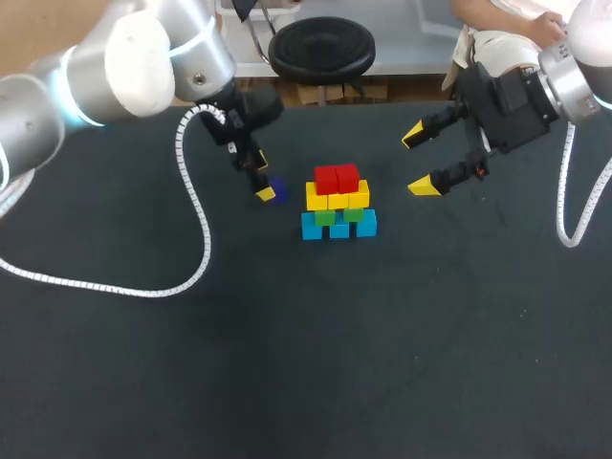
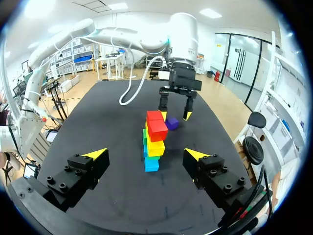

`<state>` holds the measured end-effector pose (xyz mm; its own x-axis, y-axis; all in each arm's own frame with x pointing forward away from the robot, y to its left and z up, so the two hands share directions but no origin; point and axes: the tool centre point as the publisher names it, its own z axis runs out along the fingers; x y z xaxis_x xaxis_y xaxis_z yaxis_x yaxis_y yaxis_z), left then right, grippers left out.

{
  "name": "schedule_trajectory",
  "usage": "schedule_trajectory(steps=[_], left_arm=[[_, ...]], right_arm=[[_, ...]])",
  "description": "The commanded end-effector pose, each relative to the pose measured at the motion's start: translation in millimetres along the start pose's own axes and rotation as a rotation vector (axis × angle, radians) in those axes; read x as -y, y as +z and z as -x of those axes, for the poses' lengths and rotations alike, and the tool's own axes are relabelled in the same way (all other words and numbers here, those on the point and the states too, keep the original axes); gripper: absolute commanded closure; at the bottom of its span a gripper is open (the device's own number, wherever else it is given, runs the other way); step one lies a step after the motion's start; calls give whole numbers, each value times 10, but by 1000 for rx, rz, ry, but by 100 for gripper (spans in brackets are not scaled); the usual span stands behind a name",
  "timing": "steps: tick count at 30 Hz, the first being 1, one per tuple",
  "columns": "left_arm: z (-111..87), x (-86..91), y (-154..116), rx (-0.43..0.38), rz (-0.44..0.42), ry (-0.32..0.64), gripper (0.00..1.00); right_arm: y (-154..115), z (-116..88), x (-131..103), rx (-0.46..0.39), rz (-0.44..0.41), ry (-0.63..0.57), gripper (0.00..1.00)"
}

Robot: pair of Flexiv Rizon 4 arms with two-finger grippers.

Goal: Place the blue cubes, place green cubes on the blue cubes, place the yellow cubes on the green cubes, then place the red cubes on the yellow cubes, and place purple cube on the red cubes.

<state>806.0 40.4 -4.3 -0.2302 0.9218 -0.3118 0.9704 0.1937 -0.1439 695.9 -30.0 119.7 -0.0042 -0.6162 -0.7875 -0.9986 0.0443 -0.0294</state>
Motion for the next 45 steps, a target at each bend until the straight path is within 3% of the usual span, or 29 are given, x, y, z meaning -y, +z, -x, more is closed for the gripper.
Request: schedule_trajectory(steps=[1,13,33,34,35,36,38,45], left_arm=[[53,-117,4,-25,-52,0,0],[9,-198,68,-52,-52,-28,0],[24,-139,138,-34,-30,-36,0],[19,-127,149,-34,-31,-35,17],[11,-113,163,-35,-32,-35,50],[2,-101,173,-35,-34,-35,71],[-16,-76,192,-36,-39,-38,100],[-78,28,156,-46,-27,-54,100]], right_arm=[[-2,-1,-7,1,-2,0,0],[-2,-1,-7,1,-2,0,0],[-2,-1,-7,1,-2,0,0],[-2,-1,-7,1,-2,0,0],[-2,-1,-7,1,-2,0,0],[-2,-1,-7,1,-2,0,0],[-2,-1,-7,1,-2,0,0],[-2,-1,-7,1,-2,0,0]])
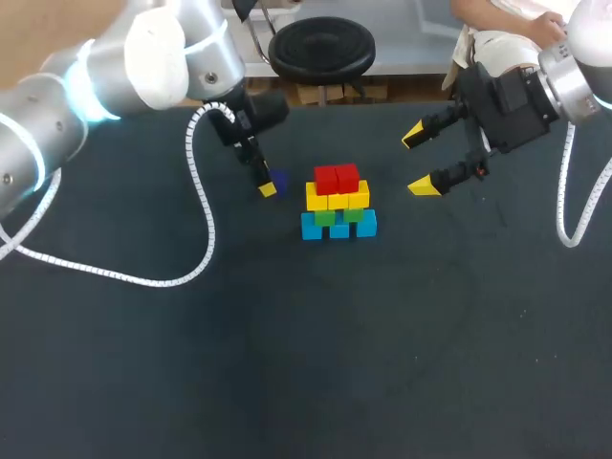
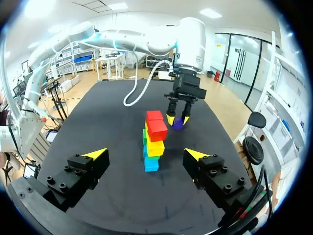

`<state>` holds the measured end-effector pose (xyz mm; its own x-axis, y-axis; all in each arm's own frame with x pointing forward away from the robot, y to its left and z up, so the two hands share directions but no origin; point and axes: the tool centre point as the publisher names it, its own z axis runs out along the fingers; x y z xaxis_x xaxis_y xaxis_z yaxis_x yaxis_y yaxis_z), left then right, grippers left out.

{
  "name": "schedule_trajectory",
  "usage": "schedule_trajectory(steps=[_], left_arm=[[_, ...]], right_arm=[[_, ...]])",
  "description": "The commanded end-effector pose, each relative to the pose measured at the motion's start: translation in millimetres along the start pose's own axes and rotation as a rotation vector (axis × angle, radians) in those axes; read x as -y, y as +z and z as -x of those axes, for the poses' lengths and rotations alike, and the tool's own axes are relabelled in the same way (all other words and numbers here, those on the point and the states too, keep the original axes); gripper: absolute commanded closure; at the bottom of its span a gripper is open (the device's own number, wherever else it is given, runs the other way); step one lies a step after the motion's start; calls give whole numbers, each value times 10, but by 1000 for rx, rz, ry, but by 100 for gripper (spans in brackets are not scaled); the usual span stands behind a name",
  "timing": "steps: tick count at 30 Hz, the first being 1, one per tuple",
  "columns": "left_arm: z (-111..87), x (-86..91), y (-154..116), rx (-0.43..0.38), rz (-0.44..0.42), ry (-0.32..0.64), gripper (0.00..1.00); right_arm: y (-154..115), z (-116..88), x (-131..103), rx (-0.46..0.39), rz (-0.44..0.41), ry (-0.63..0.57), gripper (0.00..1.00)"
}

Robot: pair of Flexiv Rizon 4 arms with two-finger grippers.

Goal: Place the blue cubes, place green cubes on the blue cubes, place the yellow cubes on the green cubes, then place the red cubes on the yellow cubes, and place purple cube on the red cubes.

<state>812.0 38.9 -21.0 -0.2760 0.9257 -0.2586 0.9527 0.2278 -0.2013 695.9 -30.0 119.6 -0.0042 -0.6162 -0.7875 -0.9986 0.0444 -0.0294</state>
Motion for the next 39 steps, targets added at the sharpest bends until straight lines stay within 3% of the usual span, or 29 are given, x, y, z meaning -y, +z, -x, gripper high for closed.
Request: schedule_trajectory(steps=[1,15,16,17,18,30,39], left_arm=[[-66,123,-16,4,23,-2,100],[-206,346,-184,-6,61,8,100],[-212,347,-185,-7,62,6,84],[-217,340,-188,-8,64,3,47],[-214,317,-204,-8,66,4,0],[60,18,-309,-7,35,215,0],[193,-38,-304,-25,13,307,0]], right_arm=[[-2,-1,-8,1,-2,0,0],[-2,-1,-8,1,-2,0,0],[-2,-1,-8,1,-2,0,0],[-2,-1,-8,1,-2,0,0],[-2,-1,-8,1,-2,0,0],[-2,-1,-8,1,-2,0,0],[-2,-1,-8,1,-2,0,0]])
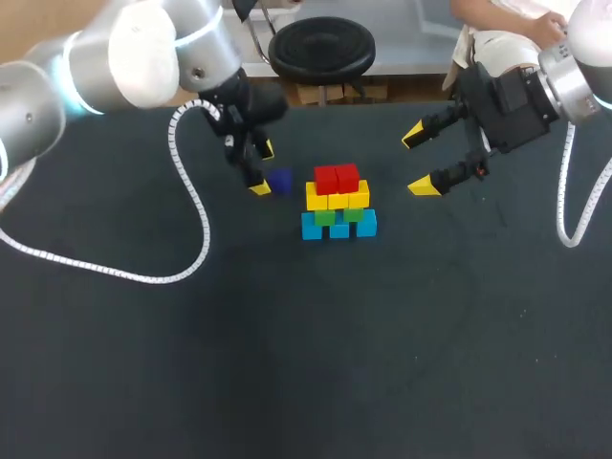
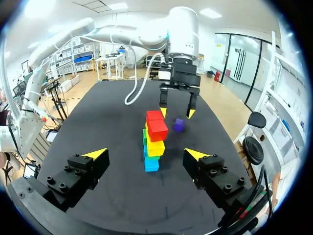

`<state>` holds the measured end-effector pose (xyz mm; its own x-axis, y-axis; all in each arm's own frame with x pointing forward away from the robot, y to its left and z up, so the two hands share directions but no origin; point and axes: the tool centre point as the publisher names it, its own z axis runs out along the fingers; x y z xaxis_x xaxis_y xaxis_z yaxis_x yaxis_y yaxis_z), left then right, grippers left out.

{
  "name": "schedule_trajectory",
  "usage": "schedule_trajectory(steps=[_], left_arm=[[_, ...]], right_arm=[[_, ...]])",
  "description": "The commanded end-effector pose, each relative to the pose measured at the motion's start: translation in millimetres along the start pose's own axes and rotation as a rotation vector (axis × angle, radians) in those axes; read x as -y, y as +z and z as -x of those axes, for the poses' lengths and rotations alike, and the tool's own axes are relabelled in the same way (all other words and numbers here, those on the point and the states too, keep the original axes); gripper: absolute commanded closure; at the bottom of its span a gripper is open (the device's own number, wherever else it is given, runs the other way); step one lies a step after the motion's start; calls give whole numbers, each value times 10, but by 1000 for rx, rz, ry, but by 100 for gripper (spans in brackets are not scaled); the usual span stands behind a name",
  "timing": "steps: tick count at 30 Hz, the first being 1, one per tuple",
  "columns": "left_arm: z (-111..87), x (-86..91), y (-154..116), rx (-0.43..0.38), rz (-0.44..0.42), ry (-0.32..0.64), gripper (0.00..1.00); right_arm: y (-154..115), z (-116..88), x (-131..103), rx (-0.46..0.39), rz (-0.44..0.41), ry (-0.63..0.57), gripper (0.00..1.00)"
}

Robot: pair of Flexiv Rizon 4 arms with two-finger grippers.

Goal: Place the blue cubes, place green cubes on the blue cubes, place the yellow cubes on the green cubes, then place the red cubes on the yellow cubes, and place purple cube on the red cubes.

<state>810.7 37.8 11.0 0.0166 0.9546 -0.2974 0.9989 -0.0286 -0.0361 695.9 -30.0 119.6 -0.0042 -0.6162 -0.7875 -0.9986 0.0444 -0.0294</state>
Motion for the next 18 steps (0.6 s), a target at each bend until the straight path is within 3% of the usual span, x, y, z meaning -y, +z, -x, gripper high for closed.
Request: schedule_trajectory(steps=[1,18], left_arm=[[72,-150,3,-17,-76,12,0],[202,-95,72,-56,-126,132,0]], right_arm=[[-2,-1,-7,1,-2,0,0],[-2,-1,-7,1,-2,0,0]])
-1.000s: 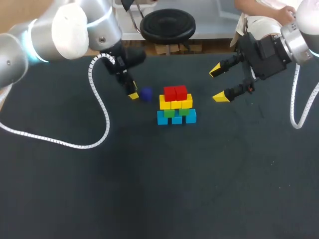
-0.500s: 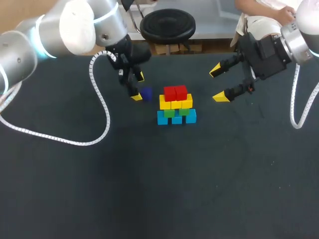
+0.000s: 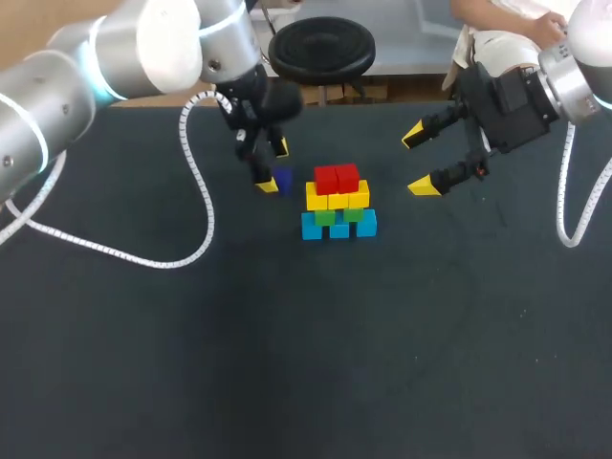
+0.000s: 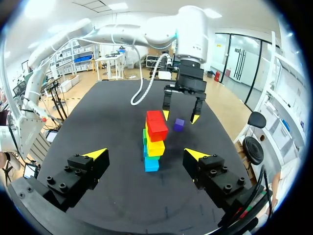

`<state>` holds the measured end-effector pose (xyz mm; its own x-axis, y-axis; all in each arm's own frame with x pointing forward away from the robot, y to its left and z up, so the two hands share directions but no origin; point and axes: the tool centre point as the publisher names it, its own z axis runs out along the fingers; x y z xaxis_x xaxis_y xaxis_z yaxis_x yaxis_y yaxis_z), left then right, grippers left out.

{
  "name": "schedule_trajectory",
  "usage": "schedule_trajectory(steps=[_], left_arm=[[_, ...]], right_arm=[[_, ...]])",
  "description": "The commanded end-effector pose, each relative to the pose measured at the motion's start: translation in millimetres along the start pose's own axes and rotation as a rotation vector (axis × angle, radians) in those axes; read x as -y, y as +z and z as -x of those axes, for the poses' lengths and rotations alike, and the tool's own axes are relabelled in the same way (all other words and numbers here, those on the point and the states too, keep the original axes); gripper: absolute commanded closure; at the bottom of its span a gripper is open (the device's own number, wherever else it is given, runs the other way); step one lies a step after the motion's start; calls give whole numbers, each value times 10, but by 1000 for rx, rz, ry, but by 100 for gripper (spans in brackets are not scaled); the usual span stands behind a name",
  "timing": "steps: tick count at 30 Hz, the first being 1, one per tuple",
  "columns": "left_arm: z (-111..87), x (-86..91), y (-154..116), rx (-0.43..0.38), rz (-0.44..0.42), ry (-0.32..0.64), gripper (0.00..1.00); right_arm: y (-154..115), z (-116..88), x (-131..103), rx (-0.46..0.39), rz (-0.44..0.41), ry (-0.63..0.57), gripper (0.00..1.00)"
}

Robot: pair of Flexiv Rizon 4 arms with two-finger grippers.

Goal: Place the blue cubes, place green cubes on the blue cubes, place the yellow cubes on the green cubes, then place the red cubes on the yellow cubes, and place purple cube on the red cubes.

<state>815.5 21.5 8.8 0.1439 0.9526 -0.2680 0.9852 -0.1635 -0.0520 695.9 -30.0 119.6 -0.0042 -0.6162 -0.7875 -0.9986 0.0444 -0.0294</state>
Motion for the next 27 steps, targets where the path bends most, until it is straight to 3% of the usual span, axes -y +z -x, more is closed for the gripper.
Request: schedule_trajectory(steps=[1,11,24,25,27], left_arm=[[48,-41,5,-18,-75,6,0],[19,56,90,-34,-83,-25,0],[48,52,146,-28,-64,-49,0],[42,58,154,-32,-68,-54,4],[26,70,164,-34,-70,-63,35]], right_arm=[[-2,-1,-8,1,-2,0,0],[-2,-1,-8,1,-2,0,0],[-2,-1,-8,1,-2,0,0],[-2,-1,-8,1,-2,0,0],[-2,-1,-8,1,-2,0,0]])
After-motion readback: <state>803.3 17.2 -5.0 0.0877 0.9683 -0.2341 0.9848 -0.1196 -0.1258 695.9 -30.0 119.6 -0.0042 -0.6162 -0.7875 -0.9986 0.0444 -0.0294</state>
